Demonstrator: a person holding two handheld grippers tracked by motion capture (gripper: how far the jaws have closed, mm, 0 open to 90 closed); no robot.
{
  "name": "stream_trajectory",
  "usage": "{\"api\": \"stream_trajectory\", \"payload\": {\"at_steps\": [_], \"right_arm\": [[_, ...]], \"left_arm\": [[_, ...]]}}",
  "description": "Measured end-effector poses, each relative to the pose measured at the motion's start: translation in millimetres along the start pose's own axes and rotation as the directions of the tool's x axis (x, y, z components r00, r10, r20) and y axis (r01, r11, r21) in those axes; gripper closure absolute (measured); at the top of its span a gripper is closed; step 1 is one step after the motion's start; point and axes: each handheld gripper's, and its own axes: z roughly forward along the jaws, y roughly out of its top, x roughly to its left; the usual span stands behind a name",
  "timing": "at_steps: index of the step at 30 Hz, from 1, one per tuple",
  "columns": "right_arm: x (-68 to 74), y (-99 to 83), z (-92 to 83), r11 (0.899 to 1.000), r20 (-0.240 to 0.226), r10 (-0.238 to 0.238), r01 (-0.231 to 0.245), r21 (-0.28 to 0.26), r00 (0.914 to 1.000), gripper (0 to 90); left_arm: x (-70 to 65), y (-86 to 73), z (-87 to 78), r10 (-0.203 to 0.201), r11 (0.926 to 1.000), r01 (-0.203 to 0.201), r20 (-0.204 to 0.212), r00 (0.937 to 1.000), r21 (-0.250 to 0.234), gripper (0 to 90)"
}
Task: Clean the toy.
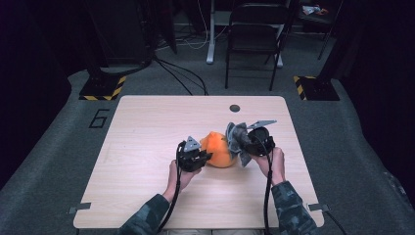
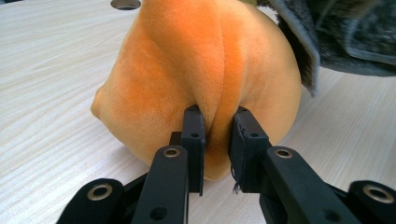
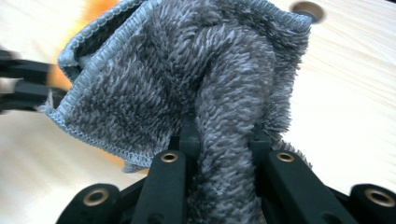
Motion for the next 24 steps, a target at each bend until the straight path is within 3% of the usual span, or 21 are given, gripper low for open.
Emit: {"api": "stream_trajectory", "payload": {"at_steps": [4, 7, 8, 10, 14, 17, 20, 24], "right_arm": [[7.9, -3.2, 15.9, 0.998, -0.006, -0.038, 0.038, 0.049, 0.9993, 75.5], [2.8, -8.0, 25.6, 0.998, 0.003, -0.015, 0.015, 0.061, 0.9999, 75.5], [1.0, -8.7, 26.0, 0.998, 0.004, -0.005, 0.005, 0.056, 1.0000, 75.5], [-1.0, -9.2, 26.1, 0.999, 0.003, 0.003, -0.003, 0.052, 1.0000, 75.5], [-1.4, -9.8, 27.6, 0.999, 0.002, 0.010, -0.010, 0.044, 1.0000, 75.4], [-1.9, -9.9, 28.4, 0.999, -0.001, 0.004, -0.004, 0.042, 1.0000, 75.4], [-0.9, -9.4, 28.2, 0.999, 0.000, 0.007, -0.007, 0.044, 1.0000, 75.4], [3.3, -5.1, 21.3, 1.000, 0.012, -0.018, 0.018, 0.017, 0.9998, 75.5]], "left_arm": [[0.3, -0.5, -0.5, 0.001, 0.9999, 0.000, 0.025, 0.9997, -0.017, 69.6], [0.1, 0.5, -3.1, 0.054, 0.9984, -0.054, 0.016, 0.9984, -0.017, 55.1], [-1.8, 0.2, -3.0, 0.044, 0.9986, -0.044, 0.012, 0.9989, -0.028, 51.1], [-3.9, 1.2, -2.8, 0.083, 0.9965, -0.083, -0.006, 0.9965, -0.010, 43.2], [-12.4, -1.2, 3.9, 0.135, 0.9908, -0.135, -0.036, 0.9902, 0.014, 37.5], [-14.6, -4.2, 8.2, 0.169, 0.9856, -0.167, -0.069, 0.9833, 0.027, 44.4], [-11.3, -7.0, 9.5, 0.140, 0.9901, -0.140, -0.070, 0.9877, 0.011, 64.0], [-8.6, -6.8, 7.1, 0.135, 0.9908, -0.135, -0.071, 0.9882, 0.011, 74.1]]}}
